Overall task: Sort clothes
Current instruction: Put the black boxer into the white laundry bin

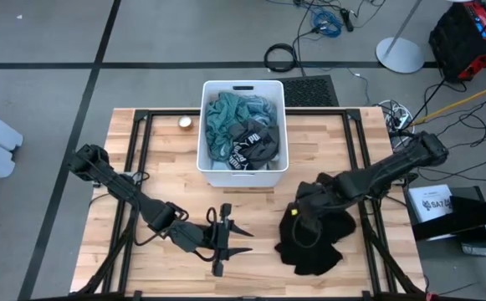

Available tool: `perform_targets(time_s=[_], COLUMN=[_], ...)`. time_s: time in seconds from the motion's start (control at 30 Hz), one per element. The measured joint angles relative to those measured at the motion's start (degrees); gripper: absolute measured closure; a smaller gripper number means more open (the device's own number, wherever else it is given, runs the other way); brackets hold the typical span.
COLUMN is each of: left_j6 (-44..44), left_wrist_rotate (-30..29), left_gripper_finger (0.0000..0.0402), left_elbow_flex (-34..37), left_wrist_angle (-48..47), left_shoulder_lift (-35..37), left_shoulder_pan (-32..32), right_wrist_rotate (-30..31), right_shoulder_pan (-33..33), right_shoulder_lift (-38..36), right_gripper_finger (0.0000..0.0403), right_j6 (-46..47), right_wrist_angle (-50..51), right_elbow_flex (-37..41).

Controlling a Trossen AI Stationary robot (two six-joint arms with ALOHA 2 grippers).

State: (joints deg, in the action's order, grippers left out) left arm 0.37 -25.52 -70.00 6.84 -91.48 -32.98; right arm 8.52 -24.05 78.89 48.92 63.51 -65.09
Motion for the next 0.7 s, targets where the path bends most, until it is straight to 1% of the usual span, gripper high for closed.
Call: perform_targets(time_s=[0.13,0.2,0.37,0.43,0.53,0.6,0.7], left_j6=[0.01,0.01,0.01,0.01,-0.01,0.01,-0.01], left_wrist_rotate=[-0.02,-0.02,-0.04,-0.04,-0.04,-0.04,-0.09], left_gripper_finger=[0.0236,0.0236,0.0236,0.0236,0.0236,0.0236,0.0236], left_elbow_flex=[-0.02,-0.02,-0.02,-0.02,-0.04,-0.04,-0.04], left_wrist_angle=[-0.08,-0.08,-0.10,-0.08,-0.08,-0.08,-0.08], left_shoulder_lift=[0.00,0.00,0.00,0.00,0.00,0.00,0.00], left_shoulder_pan=[0.01,0.01,0.01,0.01,0.01,0.01,0.01], right_wrist_rotate=[4.24,5.00,4.28,3.05,3.14,3.34,3.19], right_shoulder_pan=[-3.44,-4.98,-8.30,-9.21,-10.08,-10.35,-10.49], right_shoulder_lift=[-0.04,-0.04,-0.04,-0.04,-0.04,0.08,0.87], right_gripper_finger=[0.0402,0.0403,0.0403,0.0403,0.0403,0.0403,0.0403], right_j6=[-5.81,-9.60,-20.67,-22.64,-21.93,-19.23,-12.24], right_wrist_angle=[-2.73,-5.77,-16.12,-18.32,-16.90,-12.96,-4.57], right_elbow_flex=[-11.48,-15.74,-22.31,-23.66,-23.96,-23.78,-22.76])
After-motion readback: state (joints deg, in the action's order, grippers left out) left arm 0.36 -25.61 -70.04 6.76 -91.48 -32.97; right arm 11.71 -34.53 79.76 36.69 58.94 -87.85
